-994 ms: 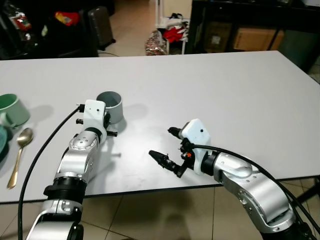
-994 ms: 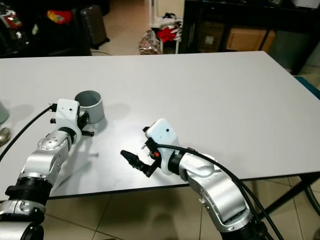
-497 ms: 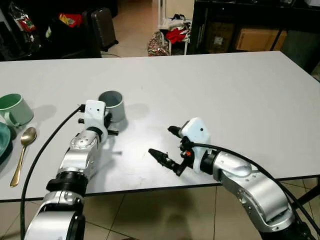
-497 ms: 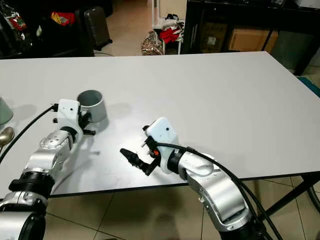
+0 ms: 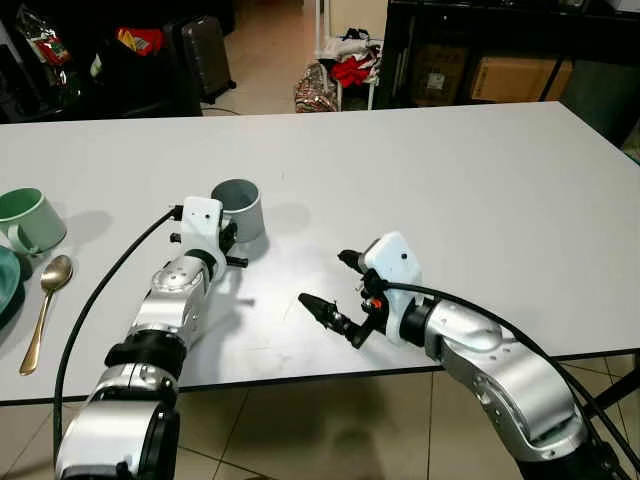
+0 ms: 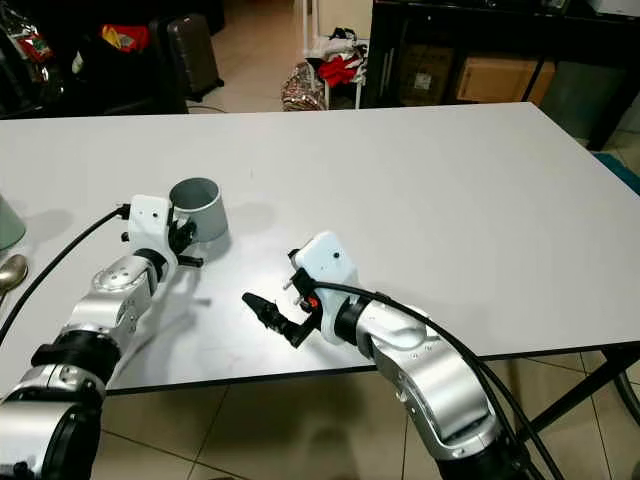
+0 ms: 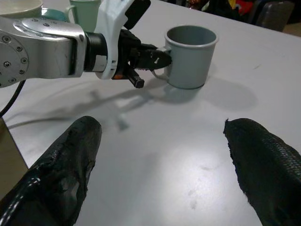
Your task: Setting the table
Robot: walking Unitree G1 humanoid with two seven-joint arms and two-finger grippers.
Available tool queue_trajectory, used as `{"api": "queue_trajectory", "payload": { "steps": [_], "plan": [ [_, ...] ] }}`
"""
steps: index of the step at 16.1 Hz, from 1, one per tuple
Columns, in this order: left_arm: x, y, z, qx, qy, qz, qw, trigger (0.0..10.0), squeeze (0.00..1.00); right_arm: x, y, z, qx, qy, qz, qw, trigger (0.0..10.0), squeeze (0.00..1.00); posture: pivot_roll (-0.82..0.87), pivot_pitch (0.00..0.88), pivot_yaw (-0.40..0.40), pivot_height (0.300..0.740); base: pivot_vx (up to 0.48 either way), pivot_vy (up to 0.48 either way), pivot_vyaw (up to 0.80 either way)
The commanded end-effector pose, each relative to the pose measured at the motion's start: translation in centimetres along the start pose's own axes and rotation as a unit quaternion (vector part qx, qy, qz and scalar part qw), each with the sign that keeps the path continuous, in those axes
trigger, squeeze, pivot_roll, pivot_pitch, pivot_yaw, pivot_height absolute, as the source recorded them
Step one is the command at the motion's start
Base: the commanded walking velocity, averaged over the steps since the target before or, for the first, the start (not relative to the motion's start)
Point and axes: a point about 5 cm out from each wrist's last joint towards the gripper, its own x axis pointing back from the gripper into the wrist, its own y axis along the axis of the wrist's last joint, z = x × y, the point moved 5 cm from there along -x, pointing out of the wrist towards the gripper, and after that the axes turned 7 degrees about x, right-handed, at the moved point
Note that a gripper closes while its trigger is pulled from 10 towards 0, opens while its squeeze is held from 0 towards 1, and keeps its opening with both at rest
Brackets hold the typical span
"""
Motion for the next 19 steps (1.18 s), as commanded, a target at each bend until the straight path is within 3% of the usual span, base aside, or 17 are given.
{"api": "queue_trajectory", "payload": {
  "steps": [1,2,6,10,12,14,15,16,17,18,19],
  "plan": [
    [-0.1,-1.0,-0.2,-0.001,-0.004,0.02,1.0,10.0,0.0,0.1,0.0,-0.8,0.003,-0.013,0.006,1.0,10.0,0.0,-0.06,0.0,0.053,0.74,0.0,0.0,0.0],
    [-0.1,-0.7,-0.3,-0.003,-0.006,0.014,1.0,10.0,1.0,0.1,0.0,-0.8,0.003,-0.013,0.005,1.0,10.0,0.0,-0.06,0.0,0.05,0.74,0.0,0.0,0.0],
    [-0.3,-0.1,0.0,-0.009,0.0,0.002,1.0,10.0,1.0,0.2,0.0,-0.9,0.001,-0.013,0.006,1.0,10.0,0.0,-0.07,0.0,0.039,0.74,0.0,0.0,0.0],
    [0.4,0.8,-0.9,0.016,-0.045,-0.043,0.998,10.0,1.0,0.4,0.0,-0.7,-0.002,-0.009,0.005,1.0,10.0,0.0,-0.08,0.0,0.043,0.74,0.0,0.0,0.0],
    [2.1,1.7,-0.5,0.01,-0.052,-0.081,0.995,10.0,1.0,1.1,0.0,-0.4,-0.031,-0.01,-0.003,0.999,10.0,0.0,-0.08,0.0,0.044,0.74,0.0,0.0,0.0],
    [5.4,3.3,-0.6,-0.002,-0.054,-0.123,0.991,10.0,0.96,2.5,0.7,-0.2,-0.099,-0.014,-0.04,0.994,10.0,0.0,-0.08,0.0,0.046,0.74,0.0,0.0,0.0],
    [6.6,3.9,-0.8,-0.003,-0.055,-0.134,0.989,10.0,0.54,3.0,0.9,-0.2,-0.111,-0.017,-0.048,0.992,10.0,0.0,-0.07,0.0,0.046,0.74,0.0,0.0,0.0],
    [8.9,5.1,-1.2,-0.007,-0.052,-0.156,0.986,10.0,0.1,3.6,0.9,-0.3,-0.11,-0.025,-0.054,0.992,10.0,0.0,-0.07,0.0,0.05,0.74,0.0,0.0,0.0],
    [11.2,5.7,-1.5,-0.022,-0.038,-0.166,0.985,10.0,0.0,4.0,1.1,-0.4,-0.094,-0.042,-0.061,0.993,10.0,0.0,-0.06,0.0,0.057,0.74,0.0,0.0,0.0],
    [13.5,5.8,-1.8,-0.008,-0.019,-0.162,0.987,10.0,0.0,4.3,1.6,-1.2,-0.085,-0.088,-0.076,0.99,10.0,0.0,-0.05,0.0,0.059,0.74,0.0,0.0,0.0],
    [13.9,5.7,-1.8,-0.003,-0.015,-0.159,0.987,10.0,0.0,4.3,1.7,-1.5,-0.093,-0.097,-0.076,0.988,10.0,0.0,-0.05,0.0,0.059,0.74,0.0,0.0,0.8]
  ]
}}
